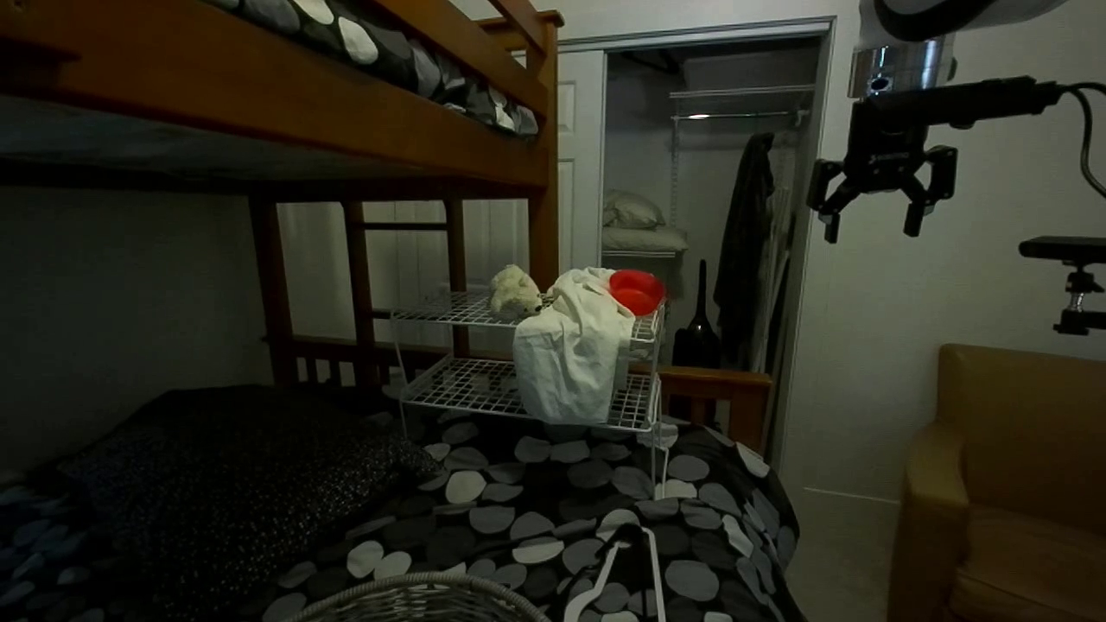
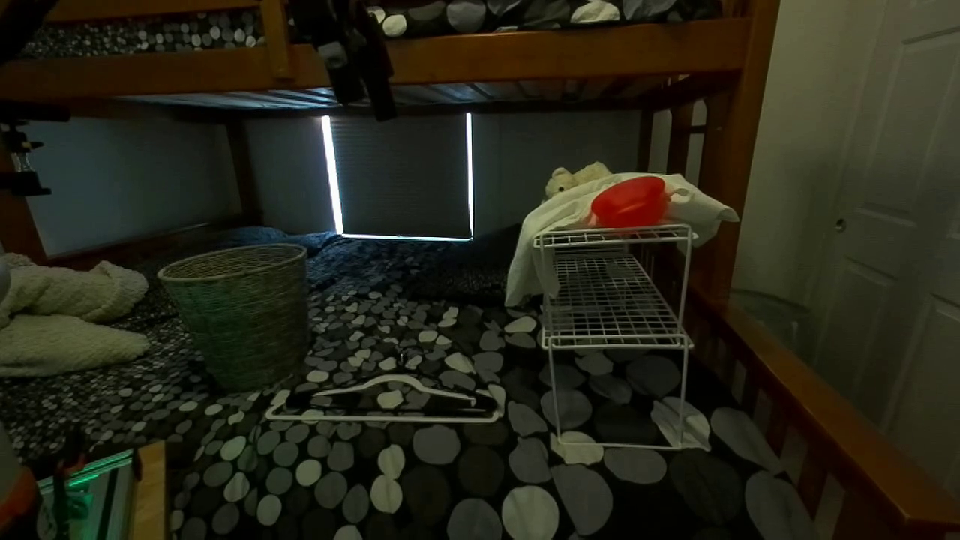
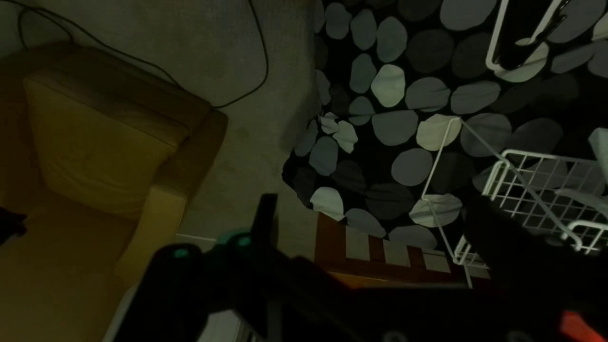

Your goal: Pick up the bowl, then place it on the bed

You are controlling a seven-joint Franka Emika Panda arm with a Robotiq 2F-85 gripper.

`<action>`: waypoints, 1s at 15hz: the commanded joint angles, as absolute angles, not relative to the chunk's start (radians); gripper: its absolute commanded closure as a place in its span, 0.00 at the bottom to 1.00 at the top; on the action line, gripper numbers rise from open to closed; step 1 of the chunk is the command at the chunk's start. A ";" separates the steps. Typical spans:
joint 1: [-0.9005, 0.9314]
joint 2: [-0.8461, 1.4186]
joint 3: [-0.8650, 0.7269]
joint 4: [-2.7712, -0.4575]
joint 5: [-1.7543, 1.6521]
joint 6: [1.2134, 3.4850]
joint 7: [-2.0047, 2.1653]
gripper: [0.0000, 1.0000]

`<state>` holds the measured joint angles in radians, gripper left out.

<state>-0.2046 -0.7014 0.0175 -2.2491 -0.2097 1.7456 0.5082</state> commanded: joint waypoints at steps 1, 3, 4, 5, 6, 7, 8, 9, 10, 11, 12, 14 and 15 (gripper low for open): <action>-0.214 -0.700 0.025 -2.246 -0.205 1.744 0.503 0.00; -0.213 -0.699 0.028 -2.246 -0.205 1.744 0.504 0.00; -0.213 -0.699 0.028 -2.246 -0.205 1.744 0.504 0.00; -0.213 -0.699 0.028 -2.246 -0.205 1.744 0.504 0.00; -0.213 -0.699 0.028 -2.246 -0.205 1.744 0.504 0.00; -0.213 -0.699 0.028 -2.246 -0.205 1.744 0.504 0.00; -0.213 -0.699 0.028 -2.246 -0.205 1.744 0.504 0.00; -0.213 -0.699 0.028 -2.246 -0.205 1.744 0.504 0.00; -0.206 -0.688 0.022 -2.240 -0.205 1.774 0.488 0.00; -0.192 -0.677 0.003 -2.234 -0.213 1.836 0.436 0.00; -0.181 -0.664 -0.015 -2.227 -0.219 1.888 0.371 0.00; -0.176 -0.615 -0.058 -2.185 -0.226 1.971 0.237 0.00; -0.171 -0.593 -0.077 -2.162 -0.222 2.008 0.172 0.00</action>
<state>-0.1982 -0.6668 -0.0087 -2.2331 -0.2102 1.9325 0.3324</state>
